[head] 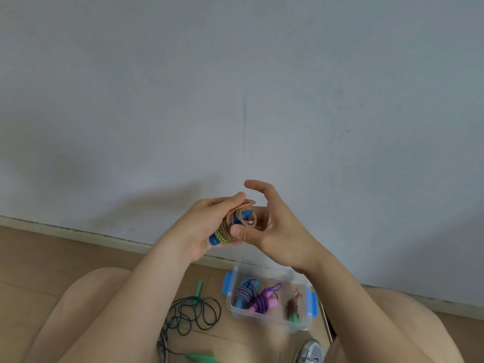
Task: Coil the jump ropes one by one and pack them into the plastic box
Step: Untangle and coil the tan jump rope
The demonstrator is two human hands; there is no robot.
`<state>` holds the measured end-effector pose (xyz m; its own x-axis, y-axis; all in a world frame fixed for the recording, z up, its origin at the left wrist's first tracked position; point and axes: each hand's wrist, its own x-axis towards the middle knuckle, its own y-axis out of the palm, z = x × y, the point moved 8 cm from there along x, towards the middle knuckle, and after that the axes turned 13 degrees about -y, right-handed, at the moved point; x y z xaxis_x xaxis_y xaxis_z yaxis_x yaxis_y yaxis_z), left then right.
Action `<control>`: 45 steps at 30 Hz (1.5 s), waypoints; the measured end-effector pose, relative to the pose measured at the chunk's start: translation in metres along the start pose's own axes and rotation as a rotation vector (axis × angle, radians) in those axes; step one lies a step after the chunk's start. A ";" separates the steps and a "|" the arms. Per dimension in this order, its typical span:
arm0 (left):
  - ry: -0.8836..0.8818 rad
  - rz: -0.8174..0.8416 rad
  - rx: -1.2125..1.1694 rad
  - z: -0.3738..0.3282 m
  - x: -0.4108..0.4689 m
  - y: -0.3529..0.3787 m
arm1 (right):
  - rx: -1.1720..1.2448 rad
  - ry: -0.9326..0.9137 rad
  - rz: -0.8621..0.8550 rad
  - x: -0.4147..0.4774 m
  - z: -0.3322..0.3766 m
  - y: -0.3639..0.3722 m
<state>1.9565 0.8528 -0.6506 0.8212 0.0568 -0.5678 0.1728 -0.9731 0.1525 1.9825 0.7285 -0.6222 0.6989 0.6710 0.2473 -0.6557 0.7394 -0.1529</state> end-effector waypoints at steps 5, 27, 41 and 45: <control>0.065 -0.118 0.275 -0.007 -0.006 -0.002 | -0.340 -0.063 -0.026 0.002 0.001 -0.016; 0.432 0.040 0.012 -0.027 -0.016 0.021 | -0.644 -0.226 -0.436 0.003 0.021 -0.049; 0.295 0.063 0.084 -0.021 -0.008 0.011 | 0.113 -0.021 -0.383 0.002 0.003 -0.047; 0.306 0.013 0.010 -0.024 -0.006 0.001 | 0.130 -0.088 -0.306 0.001 0.014 -0.041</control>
<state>1.9646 0.8570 -0.6279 0.9493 0.1078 -0.2954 0.1574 -0.9762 0.1494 2.0061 0.6986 -0.6024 0.8452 0.4077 0.3455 -0.4544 0.8886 0.0632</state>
